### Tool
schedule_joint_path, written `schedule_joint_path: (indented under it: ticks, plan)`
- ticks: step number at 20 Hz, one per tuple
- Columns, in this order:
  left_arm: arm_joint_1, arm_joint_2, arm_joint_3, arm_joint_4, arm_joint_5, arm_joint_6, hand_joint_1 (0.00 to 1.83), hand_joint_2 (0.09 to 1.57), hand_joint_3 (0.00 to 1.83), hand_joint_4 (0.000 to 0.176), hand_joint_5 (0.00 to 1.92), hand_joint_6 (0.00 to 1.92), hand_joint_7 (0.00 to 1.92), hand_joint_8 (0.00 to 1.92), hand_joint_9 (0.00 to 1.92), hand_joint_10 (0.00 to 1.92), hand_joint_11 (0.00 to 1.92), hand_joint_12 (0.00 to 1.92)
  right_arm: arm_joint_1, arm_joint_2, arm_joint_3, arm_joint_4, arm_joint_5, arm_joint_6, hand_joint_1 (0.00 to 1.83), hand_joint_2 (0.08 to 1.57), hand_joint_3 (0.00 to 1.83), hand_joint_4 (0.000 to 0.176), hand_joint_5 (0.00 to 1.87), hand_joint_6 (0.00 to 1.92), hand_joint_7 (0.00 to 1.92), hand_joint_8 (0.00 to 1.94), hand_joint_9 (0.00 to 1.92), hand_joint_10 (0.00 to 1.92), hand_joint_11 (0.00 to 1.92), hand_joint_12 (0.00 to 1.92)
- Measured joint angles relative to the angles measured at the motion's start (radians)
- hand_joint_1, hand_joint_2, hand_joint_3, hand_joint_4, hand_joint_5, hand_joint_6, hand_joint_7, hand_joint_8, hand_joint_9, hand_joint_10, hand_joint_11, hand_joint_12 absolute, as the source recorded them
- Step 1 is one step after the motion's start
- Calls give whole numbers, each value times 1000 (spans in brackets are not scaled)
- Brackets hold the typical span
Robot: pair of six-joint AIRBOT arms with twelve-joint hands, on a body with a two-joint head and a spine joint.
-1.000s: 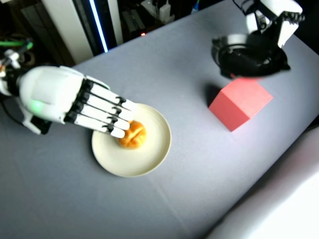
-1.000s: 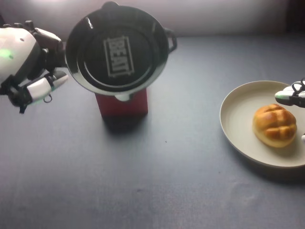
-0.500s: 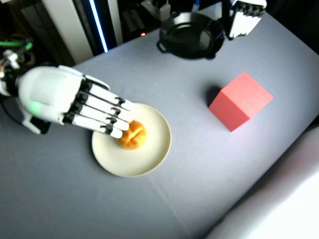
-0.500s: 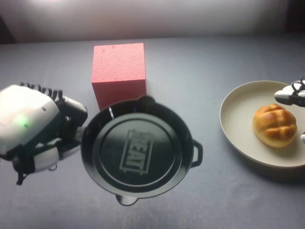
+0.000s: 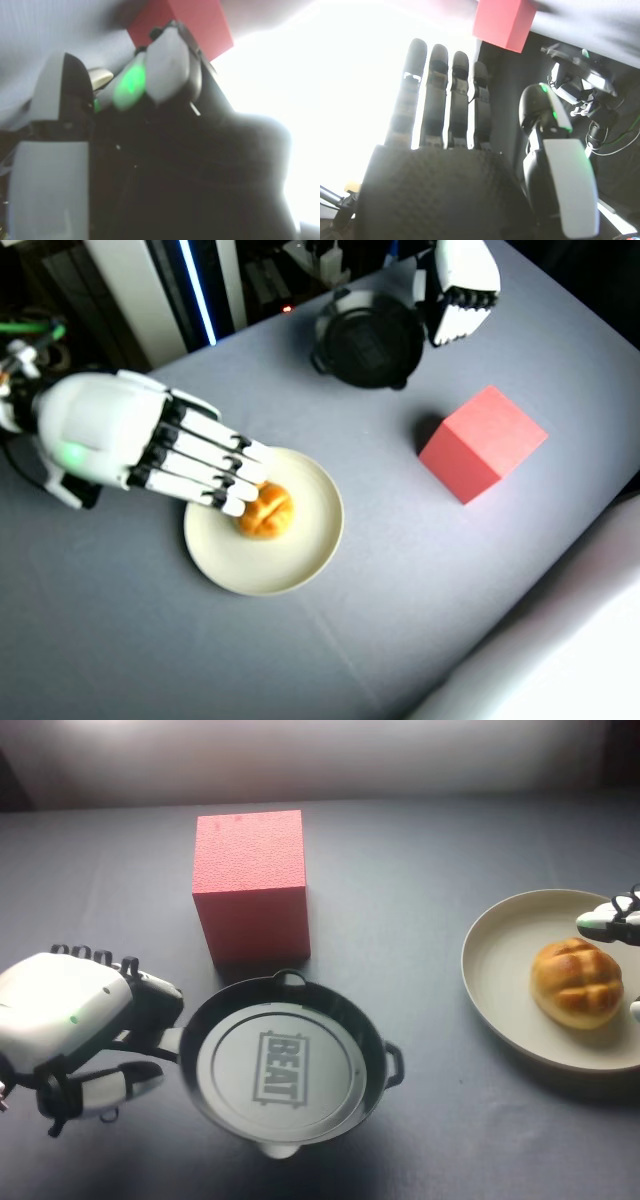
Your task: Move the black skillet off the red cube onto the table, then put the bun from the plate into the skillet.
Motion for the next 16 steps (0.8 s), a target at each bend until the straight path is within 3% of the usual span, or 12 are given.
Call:
schedule_joint_path:
  ticks: [2, 3, 4, 5, 6, 9, 10, 11, 12, 14, 15, 16]
  plan:
    - [0, -4, 0, 0, 4, -1, 914, 1047, 0, 2, 645, 1619, 404, 1921, 485, 1921, 523, 1921, 0, -1, 0, -1, 0, 0, 504, 1355, 1, 0, 486, 2, 517, 4, 513, 7, 259, 709]
    - [0, -4, 0, 0, 3, -1, 880, 1058, 1, 21, 615, 1483, 353, 1760, 374, 1802, 317, 1921, 0, -1, 0, 0, 0, 0, 518, 1353, 0, 0, 487, 2, 516, 2, 514, 6, 265, 709]
    - [0, -3, 0, -1, 1, -1, 828, 1074, 2, 53, 580, 1410, 358, 1587, 361, 1616, 246, 1798, 0, -1, 0, 1, 0, 0, 515, 1347, 0, 0, 492, 3, 527, 6, 527, 10, 282, 713]
    - [0, -3, -1, -1, 0, 0, 812, 1080, 1, 39, 539, 1324, 368, 1411, 364, 1405, 212, 1626, 0, -1, 0, 1, 0, 0, 517, 1348, 0, 0, 495, 4, 529, 6, 531, 10, 290, 713]
    - [0, -3, -2, 0, 0, 0, 826, 1082, 1, 2, 501, 1172, 384, 1222, 366, 1240, 170, 1537, 0, -1, 0, 0, 0, 0, 489, 1356, 2, 0, 473, 0, 499, 0, 491, 0, 262, 695]
    - [14, 0, -14, -1, -8, 0, 772, 1072, 0, 11, 479, 1078, 412, 1166, 391, 1187, 186, 1497, 0, -1, 0, 0, 0, 0, 560, 1361, 0, 0, 483, 1, 508, 1, 497, 1, 250, 740]
    - [20, 1, -18, 3, -9, -1, 790, 1060, 0, 0, 486, 1028, 401, 1131, 353, 1186, 129, 1528, 0, -1, 0, 2, -1, 0, 563, 1360, 0, 0, 484, 0, 501, 0, 492, 0, 242, 745]
    - [21, 7, -26, 2, -10, 0, 768, 1039, 0, 0, 488, 782, 406, 945, 339, 1025, 38, 1426, 0, -1, 0, 1, 0, 0, 562, 1356, 0, 0, 487, 1, 501, 1, 493, 1, 246, 746]
    - [22, 13, -28, 7, -14, -1, 788, 1014, 0, 0, 512, 537, 437, 728, 370, 824, 71, 1221, 0, -1, 0, 1, 0, 0, 557, 1348, 0, 0, 479, 0, 495, 0, 488, 0, 248, 745]
    - [23, 34, -41, 10, -48, -1, 753, 996, 0, 7, 522, 130, 520, 203, 483, 270, 131, 896, 0, -1, 0, 0, 0, 0, 624, 1325, 0, 0, 481, 1, 497, 1, 486, 2, 260, 756]
    - [23, 48, -51, 17, -79, 0, 744, 977, 2, 32, 394, 6, 426, 11, 400, 43, 59, 794, 6, -2, 5, -2, -7, 1, 693, 1281, 0, 0, 472, 0, 486, 0, 466, 0, 207, 836]
    - [25, 58, -60, 22, -105, 1, 744, 977, 2, 32, 394, 6, 426, 11, 400, 43, 59, 794, 14, -2, 8, -1, -14, 1, 693, 1281, 0, 0, 472, 0, 486, 0, 466, 0, 207, 836]
